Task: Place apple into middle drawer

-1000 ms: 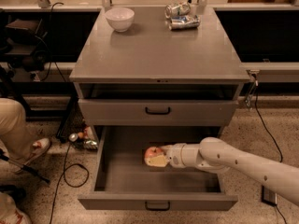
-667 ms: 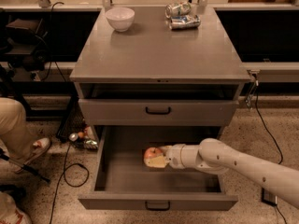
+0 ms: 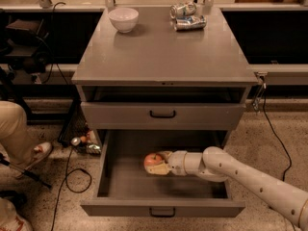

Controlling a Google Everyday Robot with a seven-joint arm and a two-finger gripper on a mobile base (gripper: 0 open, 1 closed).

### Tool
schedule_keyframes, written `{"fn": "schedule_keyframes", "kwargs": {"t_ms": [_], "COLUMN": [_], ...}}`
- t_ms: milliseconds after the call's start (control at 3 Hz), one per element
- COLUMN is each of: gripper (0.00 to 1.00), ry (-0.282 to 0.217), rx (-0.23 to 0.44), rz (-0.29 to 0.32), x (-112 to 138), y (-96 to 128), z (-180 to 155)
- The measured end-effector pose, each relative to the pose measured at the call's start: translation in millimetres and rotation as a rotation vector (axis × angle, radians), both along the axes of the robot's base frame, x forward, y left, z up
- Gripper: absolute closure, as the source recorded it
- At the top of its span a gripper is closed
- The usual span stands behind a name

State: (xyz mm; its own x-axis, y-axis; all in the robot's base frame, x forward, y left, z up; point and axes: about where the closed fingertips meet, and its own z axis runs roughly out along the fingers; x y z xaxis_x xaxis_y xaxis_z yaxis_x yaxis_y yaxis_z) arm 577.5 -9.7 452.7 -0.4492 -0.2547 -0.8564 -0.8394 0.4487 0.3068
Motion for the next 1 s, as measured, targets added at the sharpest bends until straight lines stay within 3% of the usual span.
{"fn": "schedule_keyframes", "kwargs": {"t_ms": [333,667,1000], "gripper": [1.00,1.00,1.00], "ry": [-0.119,-0.193,-0.230], "rx": [-0.021,-0.076,-0.114], "rz": [0.111,0.175,0.228], "x": [1,-7,-14], "y": [33,62,87], "z": [-10,-17,-27]}}
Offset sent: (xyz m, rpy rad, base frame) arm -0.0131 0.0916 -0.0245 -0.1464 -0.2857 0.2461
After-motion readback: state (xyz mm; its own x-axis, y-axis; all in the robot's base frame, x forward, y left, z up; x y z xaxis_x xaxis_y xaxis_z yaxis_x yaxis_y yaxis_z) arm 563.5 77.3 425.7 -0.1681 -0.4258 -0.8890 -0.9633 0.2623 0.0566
